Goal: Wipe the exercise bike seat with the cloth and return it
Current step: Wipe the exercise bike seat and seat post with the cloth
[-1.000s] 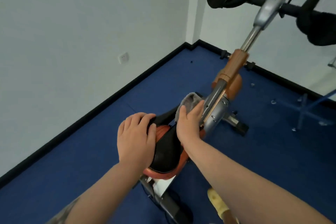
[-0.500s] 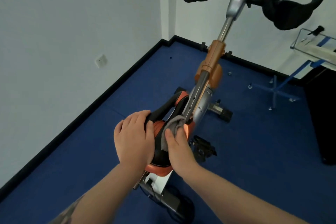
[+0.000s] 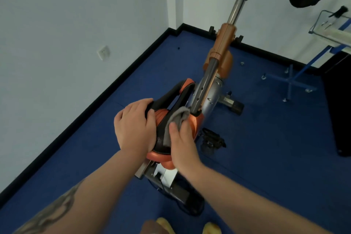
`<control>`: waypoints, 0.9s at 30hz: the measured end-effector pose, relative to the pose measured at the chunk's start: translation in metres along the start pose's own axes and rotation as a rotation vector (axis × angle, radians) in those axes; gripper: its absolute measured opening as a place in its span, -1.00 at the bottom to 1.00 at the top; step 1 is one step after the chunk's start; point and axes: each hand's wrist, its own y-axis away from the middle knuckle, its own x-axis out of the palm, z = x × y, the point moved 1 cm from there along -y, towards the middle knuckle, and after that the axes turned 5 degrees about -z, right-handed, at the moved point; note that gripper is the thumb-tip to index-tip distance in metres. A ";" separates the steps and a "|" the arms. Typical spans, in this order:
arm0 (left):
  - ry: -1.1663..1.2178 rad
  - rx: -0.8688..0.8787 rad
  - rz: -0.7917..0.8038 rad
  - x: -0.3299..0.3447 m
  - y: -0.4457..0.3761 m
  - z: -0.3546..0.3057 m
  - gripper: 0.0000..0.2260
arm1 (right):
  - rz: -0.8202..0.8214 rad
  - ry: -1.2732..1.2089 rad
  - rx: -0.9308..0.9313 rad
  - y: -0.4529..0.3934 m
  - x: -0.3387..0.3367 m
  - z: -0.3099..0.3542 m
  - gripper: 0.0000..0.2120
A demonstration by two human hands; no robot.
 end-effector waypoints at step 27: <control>0.175 0.533 0.347 -0.002 -0.044 0.035 -0.65 | -0.803 -0.159 0.066 0.051 0.082 0.004 -0.55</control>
